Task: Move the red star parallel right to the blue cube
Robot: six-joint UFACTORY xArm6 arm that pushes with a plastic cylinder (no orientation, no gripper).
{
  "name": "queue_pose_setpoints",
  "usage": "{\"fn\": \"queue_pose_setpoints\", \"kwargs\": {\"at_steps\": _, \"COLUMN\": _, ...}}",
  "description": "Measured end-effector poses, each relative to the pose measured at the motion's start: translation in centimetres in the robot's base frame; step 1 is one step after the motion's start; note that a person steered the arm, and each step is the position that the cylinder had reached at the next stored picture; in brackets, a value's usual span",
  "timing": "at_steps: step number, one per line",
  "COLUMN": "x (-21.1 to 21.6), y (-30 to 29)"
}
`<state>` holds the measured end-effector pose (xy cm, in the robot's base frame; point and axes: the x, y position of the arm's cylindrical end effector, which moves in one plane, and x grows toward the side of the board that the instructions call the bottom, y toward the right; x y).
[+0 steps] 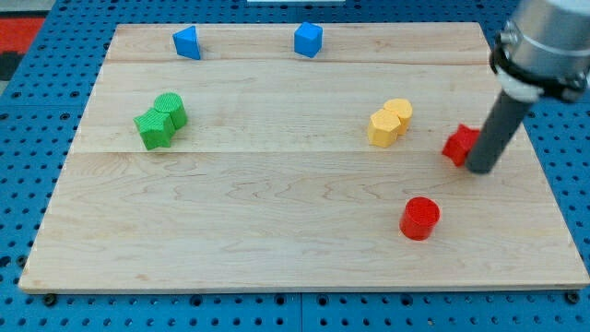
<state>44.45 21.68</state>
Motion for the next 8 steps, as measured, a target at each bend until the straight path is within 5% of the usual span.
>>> {"fn": "queue_pose_setpoints", "kwargs": {"at_steps": 2, "x": -12.3, "y": 0.0}}
{"fn": "queue_pose_setpoints", "kwargs": {"at_steps": 3, "x": -8.0, "y": 6.4}}
{"fn": "queue_pose_setpoints", "kwargs": {"at_steps": 5, "x": -9.6, "y": -2.6}}
{"fn": "queue_pose_setpoints", "kwargs": {"at_steps": 7, "x": -9.5, "y": -5.1}}
{"fn": "queue_pose_setpoints", "kwargs": {"at_steps": 8, "x": -13.0, "y": -7.9}}
